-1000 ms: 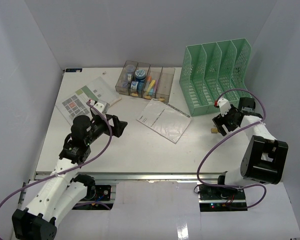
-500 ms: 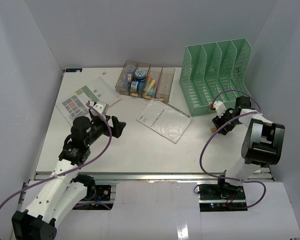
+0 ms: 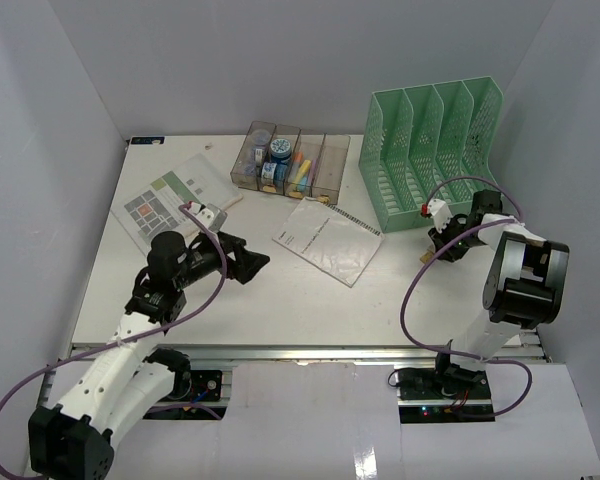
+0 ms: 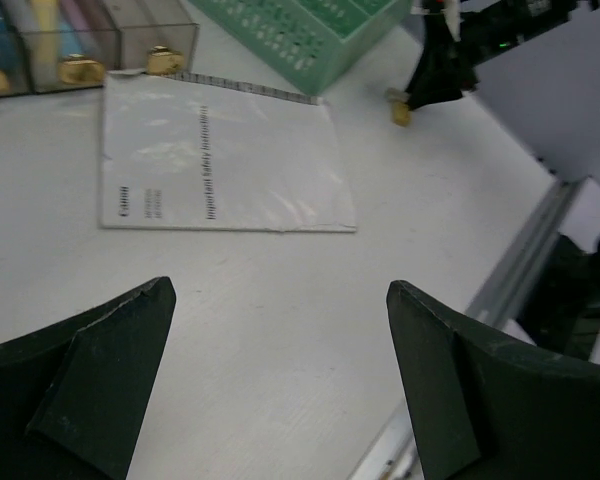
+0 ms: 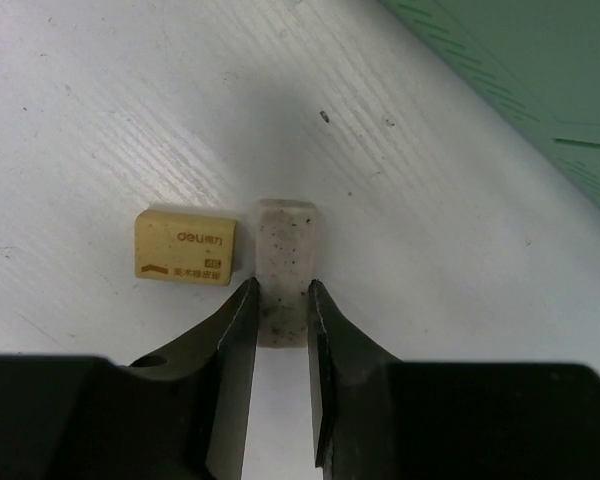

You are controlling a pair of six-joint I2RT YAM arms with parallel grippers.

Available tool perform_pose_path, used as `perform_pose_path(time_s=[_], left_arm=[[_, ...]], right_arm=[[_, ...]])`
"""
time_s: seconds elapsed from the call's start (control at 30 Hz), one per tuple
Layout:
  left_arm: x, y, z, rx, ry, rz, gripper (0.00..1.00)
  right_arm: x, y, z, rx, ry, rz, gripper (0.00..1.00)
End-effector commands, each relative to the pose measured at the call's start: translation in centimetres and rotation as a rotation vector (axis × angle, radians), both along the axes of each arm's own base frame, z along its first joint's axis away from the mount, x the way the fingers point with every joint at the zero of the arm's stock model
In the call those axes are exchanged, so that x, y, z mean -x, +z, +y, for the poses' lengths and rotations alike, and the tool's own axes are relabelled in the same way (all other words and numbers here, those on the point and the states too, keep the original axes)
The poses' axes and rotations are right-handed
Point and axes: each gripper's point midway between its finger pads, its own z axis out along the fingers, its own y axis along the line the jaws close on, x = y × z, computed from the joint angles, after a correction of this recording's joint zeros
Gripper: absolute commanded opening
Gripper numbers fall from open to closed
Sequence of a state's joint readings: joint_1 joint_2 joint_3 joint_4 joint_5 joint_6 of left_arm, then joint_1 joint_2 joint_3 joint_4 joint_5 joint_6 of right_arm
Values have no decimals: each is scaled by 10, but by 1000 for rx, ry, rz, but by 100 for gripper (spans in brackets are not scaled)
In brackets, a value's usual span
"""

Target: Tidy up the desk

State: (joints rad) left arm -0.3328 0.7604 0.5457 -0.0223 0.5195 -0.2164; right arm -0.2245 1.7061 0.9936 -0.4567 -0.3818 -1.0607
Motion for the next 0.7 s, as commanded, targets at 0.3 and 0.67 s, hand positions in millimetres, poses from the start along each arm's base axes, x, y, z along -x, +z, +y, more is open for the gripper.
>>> perform_pose_path(time_s=[0.3, 0.67], left_arm=[[35, 2, -57, 383, -204, 303, 98], [47, -19, -43, 334, -131, 344, 98]], right_arm=[[43, 101, 84, -349, 113, -117, 8], [-33, 171, 247, -462, 215, -148, 8]])
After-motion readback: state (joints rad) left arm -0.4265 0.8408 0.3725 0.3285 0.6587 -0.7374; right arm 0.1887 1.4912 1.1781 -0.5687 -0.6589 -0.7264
